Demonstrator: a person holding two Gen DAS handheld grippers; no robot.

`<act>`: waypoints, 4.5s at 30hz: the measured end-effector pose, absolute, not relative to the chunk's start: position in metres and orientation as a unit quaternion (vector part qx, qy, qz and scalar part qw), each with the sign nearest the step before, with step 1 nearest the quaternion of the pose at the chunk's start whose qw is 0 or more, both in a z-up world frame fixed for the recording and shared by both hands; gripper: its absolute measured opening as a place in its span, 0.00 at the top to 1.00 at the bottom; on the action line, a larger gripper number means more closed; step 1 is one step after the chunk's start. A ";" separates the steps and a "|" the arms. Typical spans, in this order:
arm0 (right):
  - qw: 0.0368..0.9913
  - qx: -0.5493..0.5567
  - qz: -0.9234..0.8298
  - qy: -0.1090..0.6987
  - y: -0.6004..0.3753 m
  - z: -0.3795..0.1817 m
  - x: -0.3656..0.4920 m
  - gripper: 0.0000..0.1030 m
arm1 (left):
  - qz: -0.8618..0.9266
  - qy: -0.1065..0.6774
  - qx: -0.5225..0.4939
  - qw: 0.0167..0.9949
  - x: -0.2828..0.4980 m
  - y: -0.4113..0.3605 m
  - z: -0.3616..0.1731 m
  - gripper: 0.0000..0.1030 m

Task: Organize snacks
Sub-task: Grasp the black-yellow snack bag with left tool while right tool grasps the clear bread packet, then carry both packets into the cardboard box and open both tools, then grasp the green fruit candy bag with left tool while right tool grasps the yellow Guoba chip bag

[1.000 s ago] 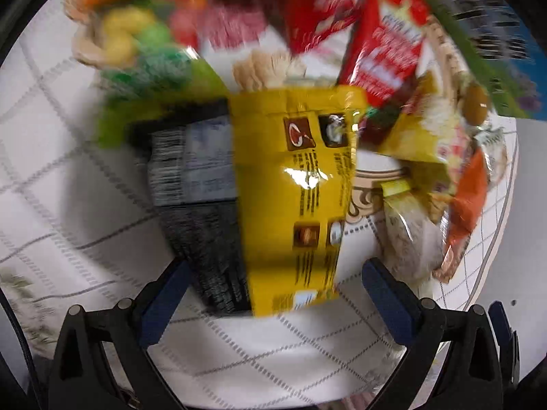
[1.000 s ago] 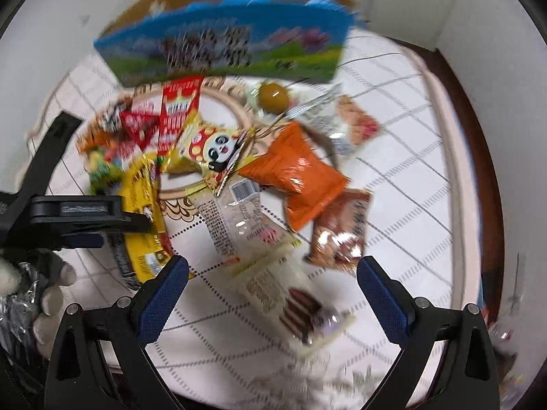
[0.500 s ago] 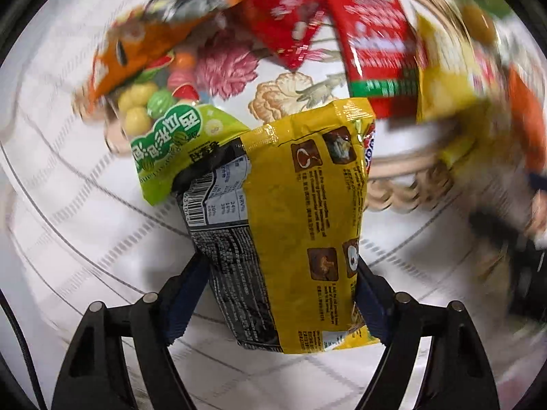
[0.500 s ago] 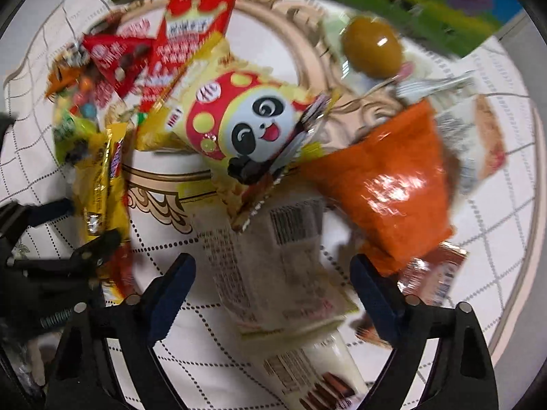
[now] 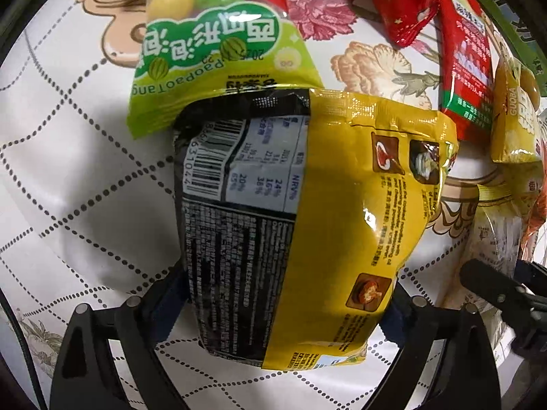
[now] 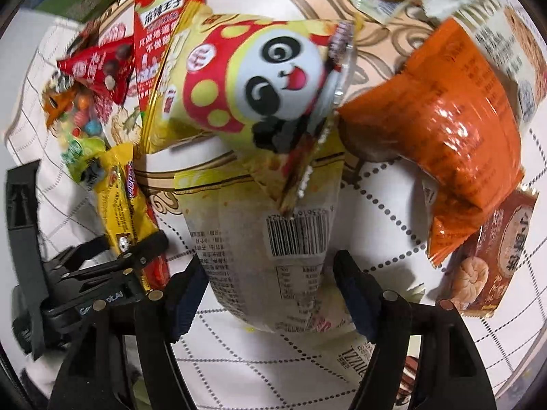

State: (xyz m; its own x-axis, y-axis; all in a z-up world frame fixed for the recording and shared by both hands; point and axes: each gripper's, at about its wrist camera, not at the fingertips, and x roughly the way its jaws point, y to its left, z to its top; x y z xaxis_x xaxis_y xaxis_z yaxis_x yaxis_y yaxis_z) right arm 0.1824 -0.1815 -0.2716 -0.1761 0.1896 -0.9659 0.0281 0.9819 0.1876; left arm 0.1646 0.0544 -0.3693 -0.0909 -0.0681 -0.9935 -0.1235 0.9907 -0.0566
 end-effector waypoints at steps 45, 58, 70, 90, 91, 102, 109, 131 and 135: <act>0.768 0.153 0.062 0.619 -0.208 -0.020 0.282 0.55 | -0.070 0.614 -0.106 0.779 0.360 -0.054 -0.088 0.19; 0.719 0.116 0.033 0.685 -0.239 -0.141 0.483 0.55 | -0.043 0.712 -0.075 0.696 0.527 -0.095 -0.178 0.19; 0.697 0.114 0.059 0.706 -0.243 -0.193 0.538 0.09 | -0.048 0.738 -0.077 0.668 0.564 -0.088 -0.236 0.11; 0.757 0.048 0.009 0.652 -0.253 -0.126 0.460 0.09 | -0.011 0.609 -0.010 0.793 0.498 -0.077 -0.127 0.11; 0.761 0.048 0.008 0.647 -0.251 -0.120 0.454 0.09 | -0.009 0.601 -0.008 0.799 0.493 -0.083 -0.124 0.11; 0.808 0.036 0.005 0.588 -0.235 -0.058 0.392 0.09 | -0.009 0.538 -0.004 0.843 0.423 -0.073 -0.080 0.10; 0.830 0.053 0.008 0.555 -0.232 -0.020 0.349 0.10 | -0.014 0.517 -0.007 0.856 0.381 -0.068 -0.052 0.10; 0.720 -0.053 0.138 0.679 -0.164 -0.156 0.243 0.10 | 0.065 0.687 -0.026 0.724 0.245 0.024 -0.217 0.11; 0.685 -0.150 0.160 0.695 -0.139 -0.192 0.243 0.10 | 0.074 0.697 -0.040 0.712 0.237 0.035 -0.230 0.11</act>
State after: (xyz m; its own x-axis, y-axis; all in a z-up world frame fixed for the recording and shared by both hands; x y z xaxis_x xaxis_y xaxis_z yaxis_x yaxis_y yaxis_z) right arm 0.2431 -0.1389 -0.1921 -0.0172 0.0115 -0.9998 -0.4278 0.9037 0.0177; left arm 0.2372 0.0354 -0.2305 0.0172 0.0497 -0.9986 -0.1617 0.9858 0.0463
